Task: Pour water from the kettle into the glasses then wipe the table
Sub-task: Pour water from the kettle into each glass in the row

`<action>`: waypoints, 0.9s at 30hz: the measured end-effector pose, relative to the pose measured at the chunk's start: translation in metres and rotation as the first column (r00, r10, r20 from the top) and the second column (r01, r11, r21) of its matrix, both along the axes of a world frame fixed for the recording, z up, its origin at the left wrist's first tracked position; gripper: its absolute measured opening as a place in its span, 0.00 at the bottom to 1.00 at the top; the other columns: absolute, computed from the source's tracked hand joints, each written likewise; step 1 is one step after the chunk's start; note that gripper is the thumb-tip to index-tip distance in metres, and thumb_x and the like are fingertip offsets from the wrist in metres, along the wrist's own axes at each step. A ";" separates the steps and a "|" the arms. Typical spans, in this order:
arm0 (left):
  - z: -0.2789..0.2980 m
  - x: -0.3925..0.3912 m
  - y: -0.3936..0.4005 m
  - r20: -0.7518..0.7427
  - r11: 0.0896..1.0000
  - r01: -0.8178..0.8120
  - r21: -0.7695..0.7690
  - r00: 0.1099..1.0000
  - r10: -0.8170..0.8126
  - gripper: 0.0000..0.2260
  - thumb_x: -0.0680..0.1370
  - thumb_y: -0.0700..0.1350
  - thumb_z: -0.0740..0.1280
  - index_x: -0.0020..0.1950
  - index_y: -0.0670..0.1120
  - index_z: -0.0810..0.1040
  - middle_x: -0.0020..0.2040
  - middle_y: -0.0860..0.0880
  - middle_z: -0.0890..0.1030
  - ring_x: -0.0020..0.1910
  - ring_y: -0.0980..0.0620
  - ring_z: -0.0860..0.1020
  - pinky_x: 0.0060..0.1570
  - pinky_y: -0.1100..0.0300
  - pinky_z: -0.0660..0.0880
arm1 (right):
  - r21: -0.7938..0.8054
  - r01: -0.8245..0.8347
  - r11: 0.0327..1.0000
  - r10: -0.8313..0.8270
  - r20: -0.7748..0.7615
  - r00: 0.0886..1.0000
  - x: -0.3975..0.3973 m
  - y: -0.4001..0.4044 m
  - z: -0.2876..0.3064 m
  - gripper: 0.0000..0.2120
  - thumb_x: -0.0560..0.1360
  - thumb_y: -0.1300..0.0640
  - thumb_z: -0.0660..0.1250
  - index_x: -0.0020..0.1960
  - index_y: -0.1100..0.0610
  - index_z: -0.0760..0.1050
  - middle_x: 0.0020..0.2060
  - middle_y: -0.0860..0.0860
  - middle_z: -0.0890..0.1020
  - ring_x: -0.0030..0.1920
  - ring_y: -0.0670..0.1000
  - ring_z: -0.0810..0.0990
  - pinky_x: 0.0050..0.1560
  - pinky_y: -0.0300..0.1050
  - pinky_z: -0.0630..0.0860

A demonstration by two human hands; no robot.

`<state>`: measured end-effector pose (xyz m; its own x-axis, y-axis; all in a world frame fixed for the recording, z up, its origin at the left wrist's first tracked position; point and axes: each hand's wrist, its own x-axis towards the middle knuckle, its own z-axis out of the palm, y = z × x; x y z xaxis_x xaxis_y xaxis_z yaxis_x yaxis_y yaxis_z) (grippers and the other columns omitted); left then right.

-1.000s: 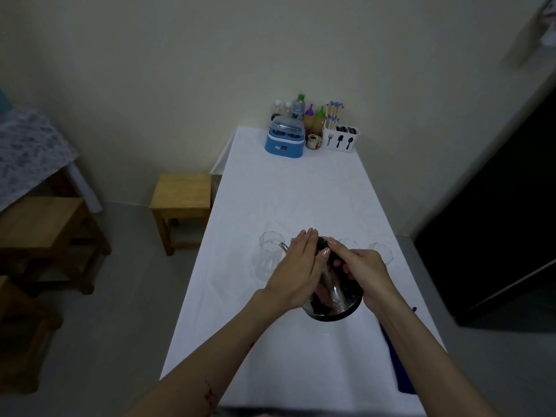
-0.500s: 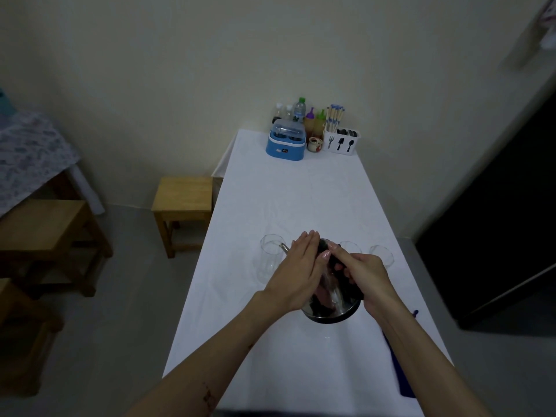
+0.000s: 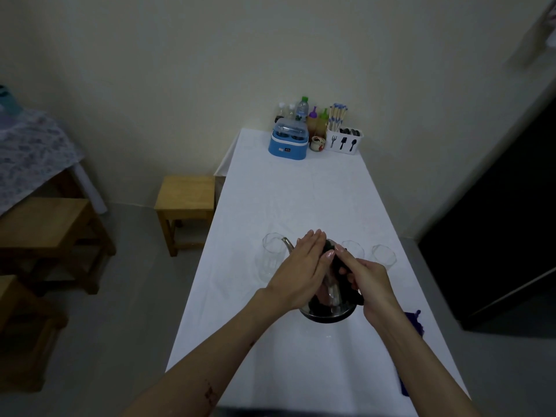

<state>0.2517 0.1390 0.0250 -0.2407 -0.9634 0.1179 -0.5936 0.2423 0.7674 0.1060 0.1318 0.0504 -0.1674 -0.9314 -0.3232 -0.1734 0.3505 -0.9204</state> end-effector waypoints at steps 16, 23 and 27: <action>0.015 -0.022 -0.009 0.090 0.972 0.074 -0.225 0.994 -0.055 0.24 0.84 0.52 0.47 0.78 0.43 0.54 0.80 0.49 0.51 0.78 0.58 0.43 0.75 0.62 0.41 | -0.070 0.136 0.988 -0.113 0.264 0.958 -0.015 0.013 -0.002 0.16 0.75 0.46 0.71 0.43 0.59 0.79 0.28 0.49 0.75 0.27 0.45 0.68 0.34 0.41 0.65; 0.020 -0.047 -0.012 0.092 0.973 0.135 -0.185 0.988 -0.120 0.25 0.84 0.53 0.47 0.78 0.42 0.52 0.80 0.48 0.49 0.78 0.56 0.42 0.75 0.61 0.40 | -0.120 0.155 0.981 -0.136 0.156 0.978 -0.043 0.013 0.012 0.17 0.74 0.46 0.72 0.36 0.59 0.77 0.26 0.47 0.76 0.25 0.43 0.71 0.32 0.40 0.66; 0.016 -0.061 -0.013 0.083 0.980 0.133 -0.146 0.989 -0.122 0.26 0.83 0.53 0.48 0.78 0.41 0.53 0.80 0.46 0.52 0.78 0.54 0.46 0.75 0.61 0.40 | -0.126 0.145 0.981 -0.133 0.096 0.986 -0.060 0.011 0.013 0.20 0.73 0.45 0.73 0.39 0.63 0.79 0.25 0.47 0.77 0.24 0.42 0.73 0.30 0.38 0.68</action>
